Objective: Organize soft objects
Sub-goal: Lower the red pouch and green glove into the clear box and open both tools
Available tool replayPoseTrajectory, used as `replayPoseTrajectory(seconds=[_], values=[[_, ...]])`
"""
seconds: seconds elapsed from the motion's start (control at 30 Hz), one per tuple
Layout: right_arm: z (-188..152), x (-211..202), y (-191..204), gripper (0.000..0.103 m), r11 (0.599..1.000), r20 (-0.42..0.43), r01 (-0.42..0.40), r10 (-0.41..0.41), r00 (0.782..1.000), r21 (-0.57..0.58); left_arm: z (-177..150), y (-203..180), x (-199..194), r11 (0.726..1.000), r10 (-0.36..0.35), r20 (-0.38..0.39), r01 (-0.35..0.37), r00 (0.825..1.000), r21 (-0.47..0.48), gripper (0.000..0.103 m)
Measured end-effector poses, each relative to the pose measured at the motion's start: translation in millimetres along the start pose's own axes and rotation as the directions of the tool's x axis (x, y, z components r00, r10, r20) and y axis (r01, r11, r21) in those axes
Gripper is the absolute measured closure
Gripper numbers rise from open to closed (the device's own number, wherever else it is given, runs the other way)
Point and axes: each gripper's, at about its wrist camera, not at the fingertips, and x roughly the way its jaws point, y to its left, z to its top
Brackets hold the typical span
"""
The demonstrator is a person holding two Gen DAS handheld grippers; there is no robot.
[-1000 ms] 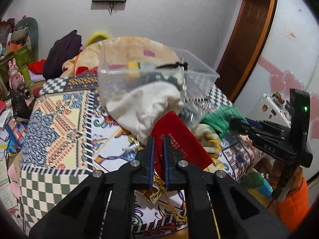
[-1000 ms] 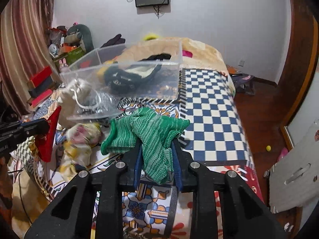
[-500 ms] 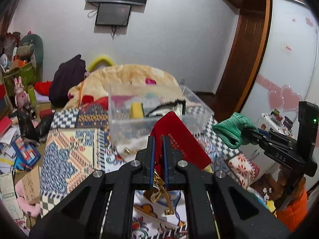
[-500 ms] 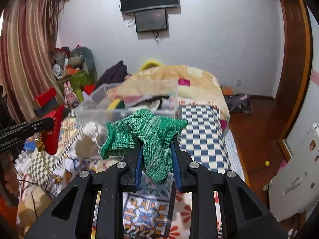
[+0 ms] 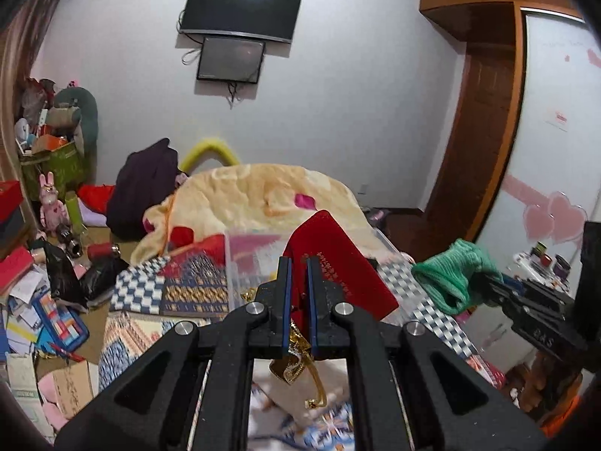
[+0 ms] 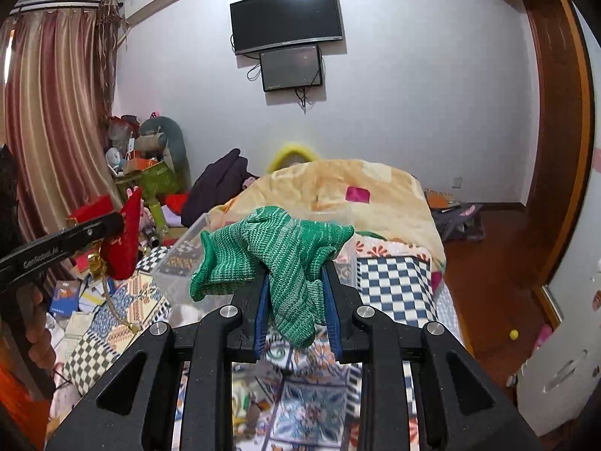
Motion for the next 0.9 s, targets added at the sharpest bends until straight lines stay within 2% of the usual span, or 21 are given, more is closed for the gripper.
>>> replayPoseTrajectory(seconds=[0.17, 0.4, 0.67, 0.9], values=[[7.3, 14.2, -1.3, 0.080, 1.000, -0.004, 0.000, 0.000, 1.000, 0.008, 16.7, 4.8, 21.5, 0.999, 0.046, 0.016, -0.046, 0.999, 0.014, 0.097], [17.0, 41.0, -0.4, 0.080, 1.000, -0.032, 0.000, 0.001, 0.999, 0.020, 26.5, 14.1, 55.7, 0.997, 0.071, 0.006, -0.071, 0.997, -0.004, 0.097], [11.7, 78.6, 9.0, 0.080, 1.000, -0.125, -0.003, 0.000, 0.992, -0.021, 11.4, 23.1, 103.2, 0.994, 0.111, -0.085, -0.110, 0.990, 0.012, 0.097], [4.2, 105.9, 11.1, 0.079, 0.999, -0.222, -0.005, -0.004, 0.975, -0.040, -7.9, 25.0, 137.7, 0.996, 0.088, -0.199, -0.085, 0.976, 0.023, 0.096]])
